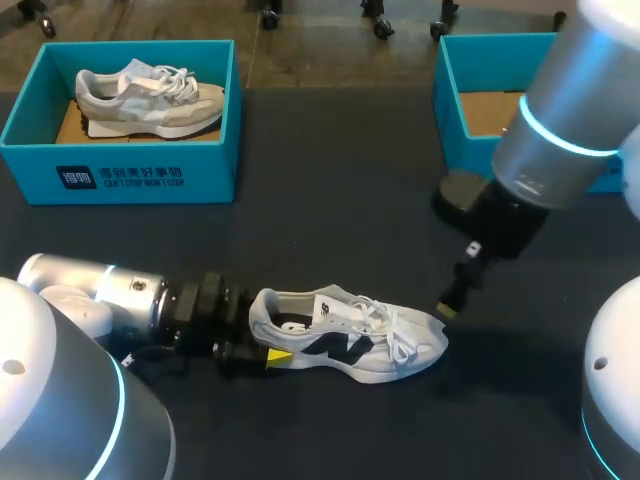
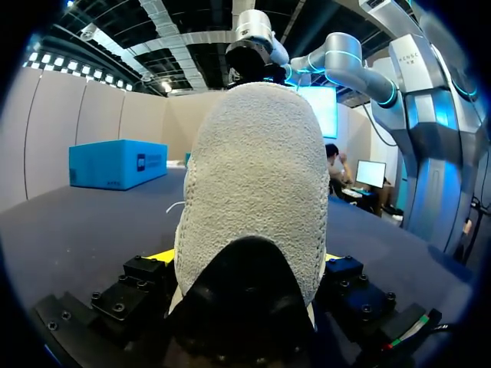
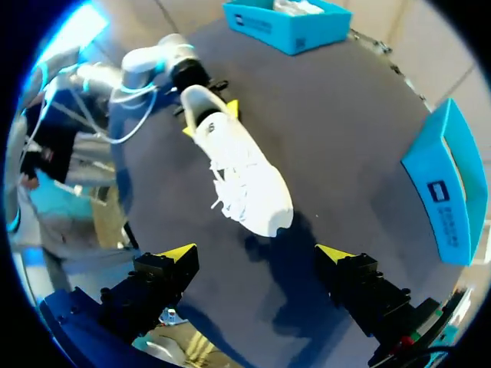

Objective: Take the shoe out of the shoebox, open the shoe tongue, remove and reinsert the insole, then place the shoe into the shoebox

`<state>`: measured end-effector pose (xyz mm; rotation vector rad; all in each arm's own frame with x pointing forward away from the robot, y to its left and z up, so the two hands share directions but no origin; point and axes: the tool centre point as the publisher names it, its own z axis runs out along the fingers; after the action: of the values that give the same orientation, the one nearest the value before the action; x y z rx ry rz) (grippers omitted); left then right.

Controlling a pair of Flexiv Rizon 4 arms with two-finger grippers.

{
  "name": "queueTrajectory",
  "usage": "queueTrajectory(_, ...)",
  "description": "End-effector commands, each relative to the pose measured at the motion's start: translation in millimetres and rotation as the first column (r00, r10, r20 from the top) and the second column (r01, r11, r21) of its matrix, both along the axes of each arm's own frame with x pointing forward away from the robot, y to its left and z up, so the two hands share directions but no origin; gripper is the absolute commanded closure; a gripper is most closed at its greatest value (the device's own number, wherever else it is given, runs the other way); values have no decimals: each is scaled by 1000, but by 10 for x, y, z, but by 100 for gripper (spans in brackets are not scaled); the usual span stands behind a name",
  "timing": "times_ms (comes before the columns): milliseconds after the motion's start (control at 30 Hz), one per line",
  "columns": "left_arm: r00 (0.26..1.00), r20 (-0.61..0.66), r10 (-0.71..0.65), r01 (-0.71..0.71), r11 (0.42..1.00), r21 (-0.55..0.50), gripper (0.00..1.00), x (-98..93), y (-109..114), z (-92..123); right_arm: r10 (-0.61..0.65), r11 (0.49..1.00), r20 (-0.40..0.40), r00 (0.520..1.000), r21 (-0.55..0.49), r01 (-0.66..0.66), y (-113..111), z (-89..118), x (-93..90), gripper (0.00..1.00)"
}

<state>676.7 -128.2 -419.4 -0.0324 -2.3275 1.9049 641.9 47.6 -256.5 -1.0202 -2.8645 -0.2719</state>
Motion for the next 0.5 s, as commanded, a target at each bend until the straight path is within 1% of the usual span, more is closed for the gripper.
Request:
queueTrajectory(33,1000,0,3,-3,1000,-1,100,-6,-1,0,-28,997,-37,999,-76,25,80,-6,27,0)
queueTrajectory(167,1000,0,3,-3,1000,-1,100,-6,-1,0,-45,995,-51,998,-95,40,77,4,53,0)
queueTrajectory(233,1000,0,3,-3,1000,-1,100,-6,-1,0,-73,992,-37,997,-109,69,127,10,73,0)
queueTrajectory(300,1000,0,3,-3,1000,-1,100,-6,-1,0,-108,987,-35,994,-122,103,201,-15,69,0)
queueTrajectory(433,1000,0,3,-3,1000,-1,100,-6,-1,0,-202,966,-58,978,-175,189,371,-106,19,0)
queueTrajectory(500,1000,0,3,-3,1000,-1,100,-6,-1,0,-250,949,-63,966,-213,232,522,-180,-33,0)
